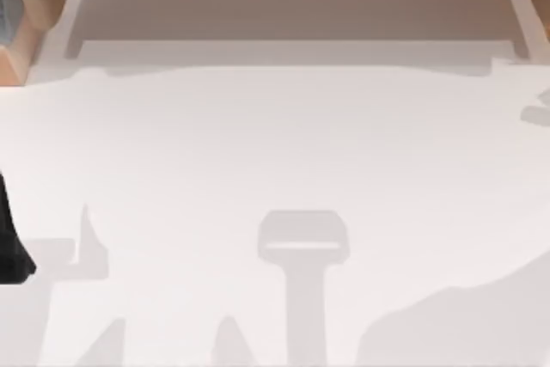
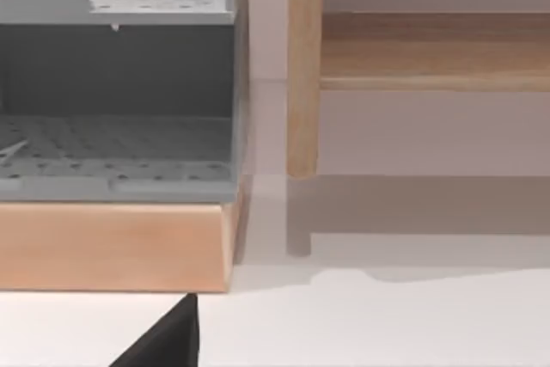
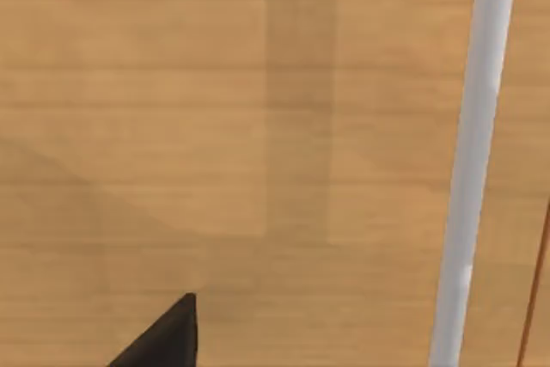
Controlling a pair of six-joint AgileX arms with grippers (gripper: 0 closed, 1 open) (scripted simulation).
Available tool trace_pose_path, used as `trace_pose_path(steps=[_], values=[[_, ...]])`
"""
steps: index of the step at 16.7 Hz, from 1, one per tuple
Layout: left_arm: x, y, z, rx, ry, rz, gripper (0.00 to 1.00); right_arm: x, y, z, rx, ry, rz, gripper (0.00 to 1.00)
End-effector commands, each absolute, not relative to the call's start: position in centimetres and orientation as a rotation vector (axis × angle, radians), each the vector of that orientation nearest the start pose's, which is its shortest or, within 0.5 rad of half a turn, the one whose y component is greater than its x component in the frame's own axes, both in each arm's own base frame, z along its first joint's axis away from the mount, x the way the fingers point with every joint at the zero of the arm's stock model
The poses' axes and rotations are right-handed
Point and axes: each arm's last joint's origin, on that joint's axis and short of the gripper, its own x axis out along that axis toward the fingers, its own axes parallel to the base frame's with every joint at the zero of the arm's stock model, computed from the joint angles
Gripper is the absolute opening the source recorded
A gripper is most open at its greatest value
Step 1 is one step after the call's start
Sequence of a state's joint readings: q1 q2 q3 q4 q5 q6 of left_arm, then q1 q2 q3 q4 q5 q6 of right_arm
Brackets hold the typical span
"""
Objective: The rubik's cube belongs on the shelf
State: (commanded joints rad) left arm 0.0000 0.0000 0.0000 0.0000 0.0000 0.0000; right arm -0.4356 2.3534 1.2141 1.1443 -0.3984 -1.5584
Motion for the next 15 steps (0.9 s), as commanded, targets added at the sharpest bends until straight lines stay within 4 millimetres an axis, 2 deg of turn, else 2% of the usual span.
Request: trace_pose_path(steps=[2, 15], values=[[10.57, -0.12, 16.00, 0.000, 0.000, 0.000, 1.00, 42.82, -18.07, 8.92, -1.571, 0.008, -0.008, 1.00], [10.57, -0.12, 16.00, 0.000, 0.000, 0.000, 1.00, 42.82, -18.07, 8.92, -1.571, 0.008, -0.008, 0.02]])
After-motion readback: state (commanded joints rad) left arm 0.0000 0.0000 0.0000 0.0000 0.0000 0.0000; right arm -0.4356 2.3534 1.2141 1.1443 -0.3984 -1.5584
